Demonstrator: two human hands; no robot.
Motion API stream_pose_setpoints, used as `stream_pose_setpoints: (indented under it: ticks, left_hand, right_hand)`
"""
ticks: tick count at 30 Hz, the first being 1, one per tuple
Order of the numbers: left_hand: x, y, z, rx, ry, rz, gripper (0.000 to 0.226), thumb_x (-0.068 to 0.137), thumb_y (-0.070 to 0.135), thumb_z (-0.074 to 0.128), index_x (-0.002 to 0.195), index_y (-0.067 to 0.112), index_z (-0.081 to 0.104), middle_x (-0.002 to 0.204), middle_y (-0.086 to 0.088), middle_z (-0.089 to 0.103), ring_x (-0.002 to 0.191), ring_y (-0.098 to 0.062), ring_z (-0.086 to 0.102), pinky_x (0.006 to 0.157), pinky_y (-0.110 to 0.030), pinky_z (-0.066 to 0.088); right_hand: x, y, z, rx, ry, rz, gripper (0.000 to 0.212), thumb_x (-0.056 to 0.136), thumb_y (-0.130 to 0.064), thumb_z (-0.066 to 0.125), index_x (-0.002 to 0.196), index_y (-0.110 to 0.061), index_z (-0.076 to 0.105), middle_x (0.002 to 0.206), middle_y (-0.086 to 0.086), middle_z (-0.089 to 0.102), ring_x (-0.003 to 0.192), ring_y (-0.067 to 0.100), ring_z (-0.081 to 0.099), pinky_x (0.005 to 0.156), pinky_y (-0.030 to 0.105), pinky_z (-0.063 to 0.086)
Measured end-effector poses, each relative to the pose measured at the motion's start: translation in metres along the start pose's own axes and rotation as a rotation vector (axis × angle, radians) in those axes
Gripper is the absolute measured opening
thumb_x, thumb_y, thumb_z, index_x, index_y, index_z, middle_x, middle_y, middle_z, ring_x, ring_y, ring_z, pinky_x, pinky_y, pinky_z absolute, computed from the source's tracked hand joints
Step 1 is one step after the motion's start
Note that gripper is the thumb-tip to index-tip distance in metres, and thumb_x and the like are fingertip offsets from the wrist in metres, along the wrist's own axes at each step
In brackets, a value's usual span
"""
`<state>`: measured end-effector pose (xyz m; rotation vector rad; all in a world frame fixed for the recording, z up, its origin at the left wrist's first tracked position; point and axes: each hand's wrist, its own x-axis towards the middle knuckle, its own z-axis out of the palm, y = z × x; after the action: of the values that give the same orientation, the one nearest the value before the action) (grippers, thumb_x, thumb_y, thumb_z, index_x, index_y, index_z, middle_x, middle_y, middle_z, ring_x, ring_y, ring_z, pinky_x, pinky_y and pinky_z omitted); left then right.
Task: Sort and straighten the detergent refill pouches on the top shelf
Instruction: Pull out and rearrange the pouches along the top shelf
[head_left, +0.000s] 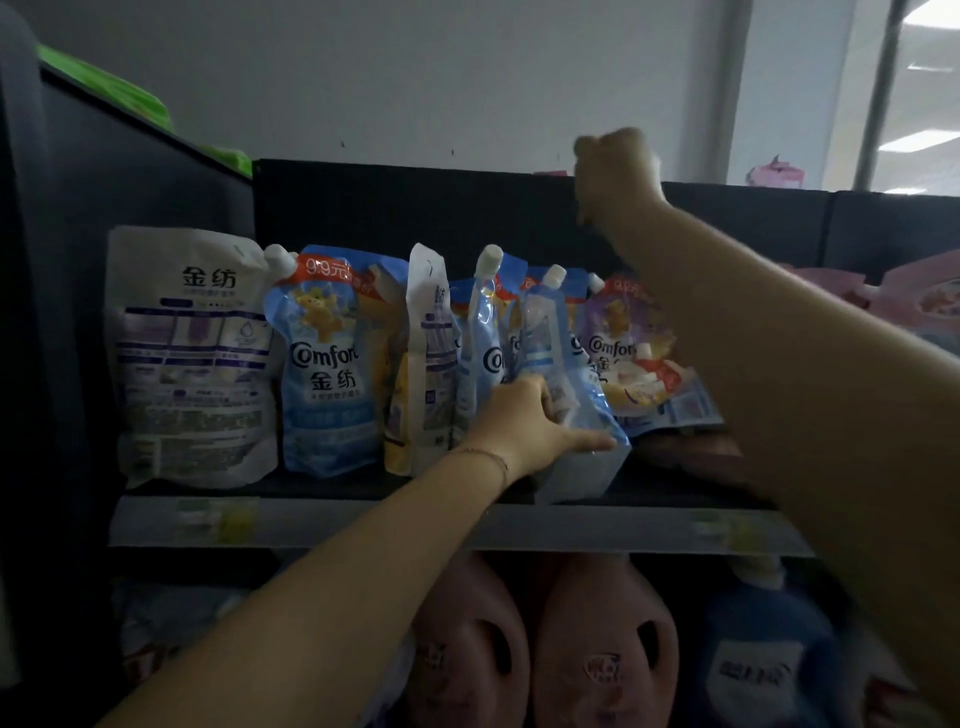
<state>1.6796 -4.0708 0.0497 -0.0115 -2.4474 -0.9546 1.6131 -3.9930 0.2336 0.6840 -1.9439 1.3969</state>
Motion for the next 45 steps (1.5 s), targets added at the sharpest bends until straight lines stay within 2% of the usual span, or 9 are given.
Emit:
stream_pose_setpoints:
  ticks: [4, 7, 11, 19, 24, 30, 33, 41, 45]
  left_hand:
    - [-0.005, 0.002, -0.001, 0.004, 0.001, -0.021, 0.056, 0.065, 0.049, 0.083, 0.071, 0.017, 0.038, 0.066, 0.001, 0.044, 0.059, -0.013, 0.041, 0.054, -0.024, 0.035]
    - [-0.007, 0.005, -0.001, -0.001, -0.029, 0.033, 0.049, 0.07, 0.043, 0.082, 0.074, 0.014, 0.043, 0.064, 0.001, 0.043, 0.055, -0.009, 0.038, 0.049, -0.016, 0.032]
    - [-0.006, 0.008, -0.006, -0.063, -0.076, -0.012, 0.043, 0.075, 0.041, 0.079, 0.089, 0.014, 0.048, 0.073, 0.009, 0.047, 0.062, -0.001, 0.041, 0.046, -0.012, 0.034]
    - [-0.002, 0.005, 0.005, -0.176, -0.035, -0.074, 0.041, 0.079, 0.029, 0.077, 0.076, 0.025, 0.036, 0.08, 0.001, 0.05, 0.075, -0.015, 0.052, 0.064, -0.021, 0.047]
    - [-0.003, -0.022, 0.02, 0.275, 0.087, -0.013, 0.06, 0.085, 0.012, 0.071, 0.133, 0.012, 0.035, 0.13, -0.011, 0.05, 0.117, -0.029, 0.054, 0.096, -0.04, 0.048]
    - [0.004, -0.006, -0.012, 0.444, -0.283, -0.185, 0.07, 0.06, 0.065, 0.078, 0.106, 0.016, 0.057, 0.103, 0.0, 0.063, 0.09, -0.02, 0.062, 0.078, -0.037, 0.055]
    - [0.003, -0.003, -0.016, 0.418, -0.203, -0.174, 0.074, 0.051, 0.078, 0.072, 0.092, 0.018, 0.06, 0.083, 0.0, 0.063, 0.073, -0.018, 0.061, 0.069, -0.036, 0.057]
    - [0.005, -0.016, 0.006, 0.344, -0.085, -0.145, 0.065, 0.077, 0.048, 0.074, 0.123, 0.013, 0.045, 0.101, -0.004, 0.061, 0.085, -0.021, 0.061, 0.076, -0.04, 0.057]
    - [0.006, -0.023, 0.004, 0.342, -0.043, -0.115, 0.054, 0.081, 0.025, 0.072, 0.125, 0.016, 0.041, 0.093, -0.004, 0.059, 0.078, -0.022, 0.061, 0.069, -0.041, 0.058]
  right_hand:
    - [-0.019, 0.031, 0.012, -0.356, -0.247, 0.118, 0.025, 0.096, -0.021, 0.044, 0.081, -0.003, 0.05, 0.077, 0.006, 0.052, 0.06, 0.015, 0.051, 0.031, 0.014, 0.035]
    - [-0.047, 0.076, 0.028, -0.5, -0.431, 0.201, 0.039, 0.094, -0.036, 0.048, 0.109, -0.001, 0.058, 0.097, 0.012, 0.063, 0.082, 0.024, 0.064, 0.063, 0.028, 0.051]
    - [-0.06, 0.092, 0.035, -0.506, -0.431, 0.152, 0.049, 0.094, -0.051, 0.042, 0.117, -0.012, 0.061, 0.115, 0.011, 0.063, 0.106, 0.03, 0.059, 0.077, 0.033, 0.041]
    - [-0.083, 0.099, 0.039, -0.495, -0.153, -0.033, 0.039, 0.099, -0.031, 0.036, 0.073, -0.008, 0.055, 0.067, 0.004, 0.053, 0.066, 0.025, 0.057, 0.056, 0.03, 0.037]
    - [-0.08, 0.069, 0.026, -0.491, -0.071, -0.322, 0.046, 0.103, -0.036, 0.031, 0.07, -0.011, 0.052, 0.069, 0.007, 0.053, 0.064, 0.028, 0.05, 0.059, 0.033, 0.035]
    - [-0.097, 0.098, 0.035, -0.292, -0.189, -0.444, 0.041, 0.102, -0.037, 0.04, 0.066, -0.017, 0.044, 0.063, 0.004, 0.052, 0.058, 0.024, 0.05, 0.056, 0.038, 0.042]
    - [-0.114, 0.127, 0.04, -0.237, -0.194, -0.44, 0.039, 0.096, -0.038, 0.052, 0.067, -0.017, 0.038, 0.059, -0.006, 0.04, 0.052, 0.015, 0.04, 0.052, 0.036, 0.036]
    - [-0.127, 0.143, 0.027, -0.549, -0.208, -0.127, 0.055, 0.084, -0.072, 0.045, 0.089, -0.017, 0.042, 0.076, -0.005, 0.05, 0.071, 0.019, 0.053, 0.057, 0.034, 0.04]
    - [-0.131, 0.145, 0.039, -0.492, -0.242, -0.071, 0.046, 0.092, -0.06, 0.042, 0.095, -0.014, 0.037, 0.085, 0.005, 0.051, 0.076, 0.029, 0.055, 0.059, 0.036, 0.037]
